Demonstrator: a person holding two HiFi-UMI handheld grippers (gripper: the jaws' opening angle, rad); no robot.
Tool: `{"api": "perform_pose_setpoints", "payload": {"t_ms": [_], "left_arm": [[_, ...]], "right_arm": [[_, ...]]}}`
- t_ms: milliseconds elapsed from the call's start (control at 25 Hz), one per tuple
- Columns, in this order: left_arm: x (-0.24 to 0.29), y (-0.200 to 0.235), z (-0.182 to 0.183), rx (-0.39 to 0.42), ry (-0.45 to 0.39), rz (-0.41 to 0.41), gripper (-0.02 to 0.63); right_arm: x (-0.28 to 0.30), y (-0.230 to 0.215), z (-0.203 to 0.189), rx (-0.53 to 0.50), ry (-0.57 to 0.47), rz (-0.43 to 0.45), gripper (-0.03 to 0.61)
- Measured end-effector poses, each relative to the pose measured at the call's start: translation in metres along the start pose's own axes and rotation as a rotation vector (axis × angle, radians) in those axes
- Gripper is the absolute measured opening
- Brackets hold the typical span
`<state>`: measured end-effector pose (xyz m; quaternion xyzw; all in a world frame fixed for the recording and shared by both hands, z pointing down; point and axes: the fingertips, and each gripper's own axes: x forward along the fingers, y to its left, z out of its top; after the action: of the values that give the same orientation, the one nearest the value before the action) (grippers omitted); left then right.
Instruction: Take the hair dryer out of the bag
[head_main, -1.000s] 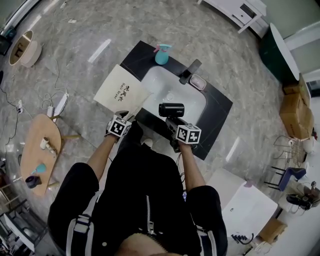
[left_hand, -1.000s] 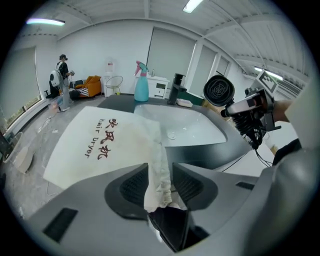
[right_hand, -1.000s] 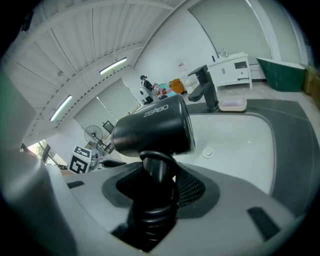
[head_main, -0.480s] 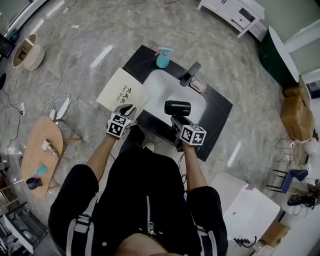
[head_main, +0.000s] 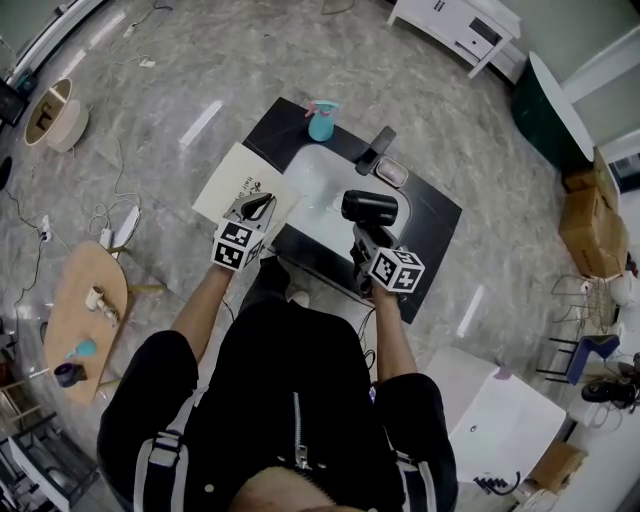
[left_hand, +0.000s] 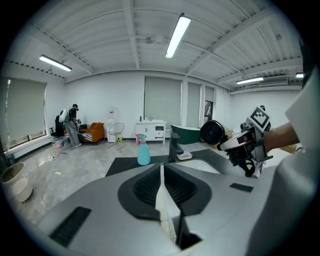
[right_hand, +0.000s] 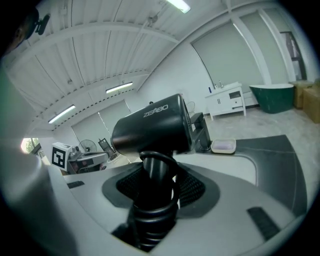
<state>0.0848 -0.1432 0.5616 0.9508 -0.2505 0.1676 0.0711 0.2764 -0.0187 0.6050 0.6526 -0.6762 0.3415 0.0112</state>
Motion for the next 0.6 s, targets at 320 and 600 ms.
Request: {"api": "perform_pose_setpoints", "payload": {"t_ms": [320,600], "left_arm": [[0.003,0.002,0.04,0.02,-0.067,-0.002,0.034],[0.001,0.002,0.072,0.025,-0.132,0.0,0.032]], "right_arm": [[-0.022,0.005,0.045,-0.064,-0.11,-0.031,0.195],[-0.04,0.012,0.077,-0.11,-0.195,-0.034,0.195]]}}
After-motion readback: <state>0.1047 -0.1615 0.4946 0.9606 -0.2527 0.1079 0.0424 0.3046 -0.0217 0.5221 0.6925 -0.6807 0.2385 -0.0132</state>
